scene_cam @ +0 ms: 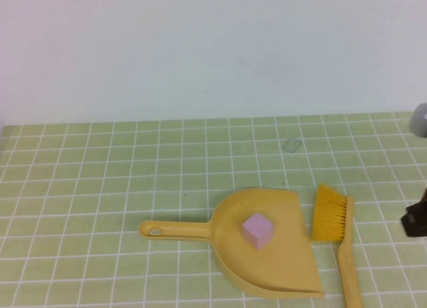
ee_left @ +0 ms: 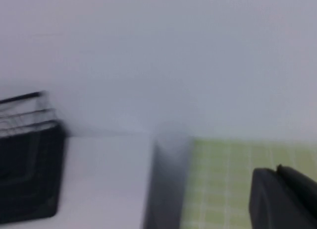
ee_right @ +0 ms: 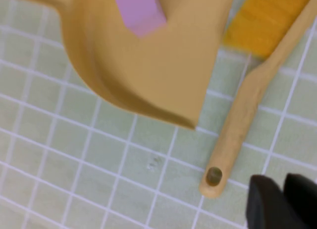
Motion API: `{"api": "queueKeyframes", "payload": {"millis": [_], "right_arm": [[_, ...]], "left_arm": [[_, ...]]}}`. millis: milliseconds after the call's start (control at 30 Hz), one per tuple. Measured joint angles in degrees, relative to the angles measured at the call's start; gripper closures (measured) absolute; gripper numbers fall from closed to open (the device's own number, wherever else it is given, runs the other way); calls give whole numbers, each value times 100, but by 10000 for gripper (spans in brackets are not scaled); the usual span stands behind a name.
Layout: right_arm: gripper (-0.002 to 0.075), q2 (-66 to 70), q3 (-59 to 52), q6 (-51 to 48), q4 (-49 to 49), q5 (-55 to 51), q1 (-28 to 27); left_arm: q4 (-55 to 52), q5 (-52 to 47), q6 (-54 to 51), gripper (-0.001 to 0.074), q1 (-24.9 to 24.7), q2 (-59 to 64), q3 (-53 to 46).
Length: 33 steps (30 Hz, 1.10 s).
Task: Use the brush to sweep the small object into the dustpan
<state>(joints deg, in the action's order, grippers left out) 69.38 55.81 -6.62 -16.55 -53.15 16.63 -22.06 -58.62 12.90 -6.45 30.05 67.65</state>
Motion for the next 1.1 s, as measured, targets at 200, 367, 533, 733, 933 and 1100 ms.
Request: {"api": "queueKeyframes", "payload": {"millis": [200, 367, 533, 733, 933, 1100], "right_arm": [[726, -961, 0, -19, 106, -118, 0], [726, -1350, 0, -24, 58, -64, 0], [726, -1444, 0, 589, 569, 319, 0], [726, -1827, -23, 600, 1474, 1549, 0], [726, -2541, -751, 588, 2447, 3802, -383], [726, -3407, -1787, 588, 2492, 4650, -1140]], "left_arm": [[-2272, 272, 3862, 737, 92, -491, -1062], [-2638, 272, 5116, 737, 92, -1085, -2049], [-2612, 272, 5204, 737, 92, -1717, -2815], [-2636, 1189, 4778, 737, 107, -2442, -3469], [-2705, 2659, 4265, 737, 156, -2673, -4222], [-2667, 2890, 4265, 737, 156, -2631, -4598]]}}
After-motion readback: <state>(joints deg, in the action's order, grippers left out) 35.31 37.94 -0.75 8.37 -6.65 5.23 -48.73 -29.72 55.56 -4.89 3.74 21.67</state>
